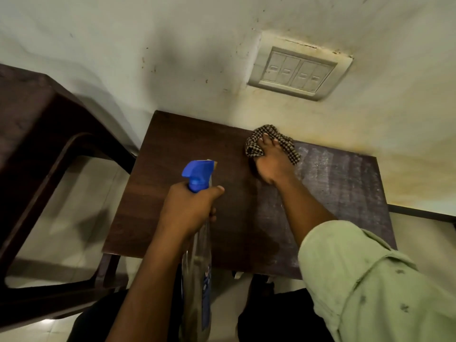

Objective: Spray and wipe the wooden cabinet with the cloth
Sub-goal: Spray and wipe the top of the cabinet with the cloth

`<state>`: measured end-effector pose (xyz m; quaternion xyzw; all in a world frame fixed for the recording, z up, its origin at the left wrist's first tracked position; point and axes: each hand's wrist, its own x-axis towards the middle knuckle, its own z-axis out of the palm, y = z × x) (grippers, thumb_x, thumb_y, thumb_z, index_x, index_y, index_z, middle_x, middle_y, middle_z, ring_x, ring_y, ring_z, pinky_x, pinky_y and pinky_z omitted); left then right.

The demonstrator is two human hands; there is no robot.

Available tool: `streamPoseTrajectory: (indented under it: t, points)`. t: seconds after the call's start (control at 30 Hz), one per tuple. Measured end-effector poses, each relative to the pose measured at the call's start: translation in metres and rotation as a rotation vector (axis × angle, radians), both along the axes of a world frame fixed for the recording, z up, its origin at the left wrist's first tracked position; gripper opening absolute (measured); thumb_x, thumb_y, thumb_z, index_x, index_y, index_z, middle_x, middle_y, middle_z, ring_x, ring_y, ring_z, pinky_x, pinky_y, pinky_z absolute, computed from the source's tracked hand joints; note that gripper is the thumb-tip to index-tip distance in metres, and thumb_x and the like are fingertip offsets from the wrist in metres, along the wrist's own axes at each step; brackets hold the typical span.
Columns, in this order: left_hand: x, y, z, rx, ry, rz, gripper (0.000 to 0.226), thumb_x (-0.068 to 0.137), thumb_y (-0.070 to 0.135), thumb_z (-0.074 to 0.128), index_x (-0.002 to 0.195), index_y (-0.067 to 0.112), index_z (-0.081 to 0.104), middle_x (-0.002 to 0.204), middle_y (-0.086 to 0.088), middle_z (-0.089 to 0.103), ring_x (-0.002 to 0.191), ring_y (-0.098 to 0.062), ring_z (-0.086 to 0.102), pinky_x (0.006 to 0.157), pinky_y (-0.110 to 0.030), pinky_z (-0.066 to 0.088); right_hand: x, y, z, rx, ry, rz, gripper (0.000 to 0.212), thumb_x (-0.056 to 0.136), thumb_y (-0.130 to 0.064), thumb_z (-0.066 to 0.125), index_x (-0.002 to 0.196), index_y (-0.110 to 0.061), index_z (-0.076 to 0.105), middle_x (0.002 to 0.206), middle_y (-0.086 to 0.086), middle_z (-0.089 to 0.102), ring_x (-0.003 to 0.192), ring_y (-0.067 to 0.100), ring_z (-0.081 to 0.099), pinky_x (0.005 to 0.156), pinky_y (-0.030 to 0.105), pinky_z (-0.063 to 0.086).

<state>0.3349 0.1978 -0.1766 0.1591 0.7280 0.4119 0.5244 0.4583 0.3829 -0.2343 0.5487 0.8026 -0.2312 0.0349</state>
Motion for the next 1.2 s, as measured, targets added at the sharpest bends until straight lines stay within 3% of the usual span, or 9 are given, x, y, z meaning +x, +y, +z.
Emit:
streamPoseTrajectory:
  t: [0.07, 0.2, 0.33, 0.53, 0.7, 1.0, 1.2]
  points:
    - [0.002, 0.0, 0.0, 0.014, 0.01, 0.014, 0.021, 0.081, 0.031, 0.069, 0.089, 0.013, 0.062, 0.071, -0.006, 0.065, 0.064, -0.018, 0.066, 0.077, -0.041, 0.058, -0.016, -0.004, 0.001, -0.009, -0.027, -0.026, 0.057, 0.098, -0.022, 0.037, 0.152, -0.018, 0.02, 0.162, 0.0, 0.004, 0.148, 0.026, 0.001, 0.12, 0.042, 0.001]
    - [0.004, 0.003, 0.003, 0.017, 0.008, 0.018, 0.021, 0.082, 0.03, 0.069, 0.091, 0.013, 0.062, 0.078, -0.01, 0.068, 0.069, -0.02, 0.068, 0.077, -0.041, 0.058, -0.048, -0.017, -0.001, 0.022, -0.029, 0.113, 0.062, 0.095, -0.023, 0.041, 0.152, -0.016, 0.018, 0.162, 0.0, 0.004, 0.148, 0.026, 0.002, 0.12, 0.047, 0.007]
    - [0.009, 0.008, 0.003, 0.011, -0.013, 0.007, 0.022, 0.082, 0.03, 0.068, 0.096, 0.013, 0.062, 0.082, -0.011, 0.068, 0.071, -0.021, 0.067, 0.075, -0.039, 0.058, -0.039, -0.012, -0.004, 0.062, -0.023, 0.27, 0.063, 0.096, -0.021, 0.045, 0.152, -0.016, 0.017, 0.161, 0.0, 0.005, 0.148, 0.023, 0.004, 0.121, 0.041, 0.008]
    - [0.01, 0.01, 0.0, 0.007, -0.058, -0.003, 0.027, 0.084, 0.027, 0.067, 0.101, 0.008, 0.06, 0.079, -0.009, 0.063, 0.071, -0.021, 0.064, 0.065, -0.033, 0.054, 0.03, 0.017, -0.001, 0.05, -0.028, 0.121, 0.056, 0.098, -0.019, 0.042, 0.151, -0.019, 0.023, 0.161, -0.001, 0.009, 0.148, 0.02, 0.007, 0.12, 0.034, 0.0]
    - [0.01, 0.009, -0.002, 0.023, -0.045, -0.034, 0.024, 0.083, 0.028, 0.067, 0.098, 0.009, 0.061, 0.079, -0.009, 0.063, 0.071, -0.021, 0.064, 0.076, -0.04, 0.057, 0.027, 0.021, -0.002, 0.015, -0.062, 0.061, 0.055, 0.1, -0.022, 0.038, 0.152, -0.018, 0.021, 0.161, -0.002, 0.006, 0.148, 0.022, 0.004, 0.119, 0.035, 0.0]
    - [0.019, 0.019, -0.001, 0.047, -0.035, -0.027, 0.018, 0.081, 0.028, 0.07, 0.085, 0.014, 0.06, 0.067, -0.006, 0.062, 0.062, -0.019, 0.064, 0.073, -0.039, 0.058, 0.067, -0.058, -0.001, 0.083, -0.094, 0.293, 0.068, 0.092, -0.02, 0.051, 0.152, -0.02, 0.018, 0.161, -0.003, 0.007, 0.148, 0.02, 0.004, 0.119, 0.041, 0.014]
    - [0.027, 0.019, 0.001, 0.048, 0.001, -0.066, 0.019, 0.082, 0.029, 0.069, 0.088, 0.013, 0.062, 0.069, -0.007, 0.064, 0.061, -0.018, 0.065, 0.068, -0.035, 0.057, 0.035, -0.001, 0.001, 0.02, -0.095, 0.238, 0.062, 0.096, -0.017, 0.044, 0.152, -0.019, 0.019, 0.161, -0.002, 0.004, 0.148, 0.022, 0.003, 0.121, 0.04, 0.01]
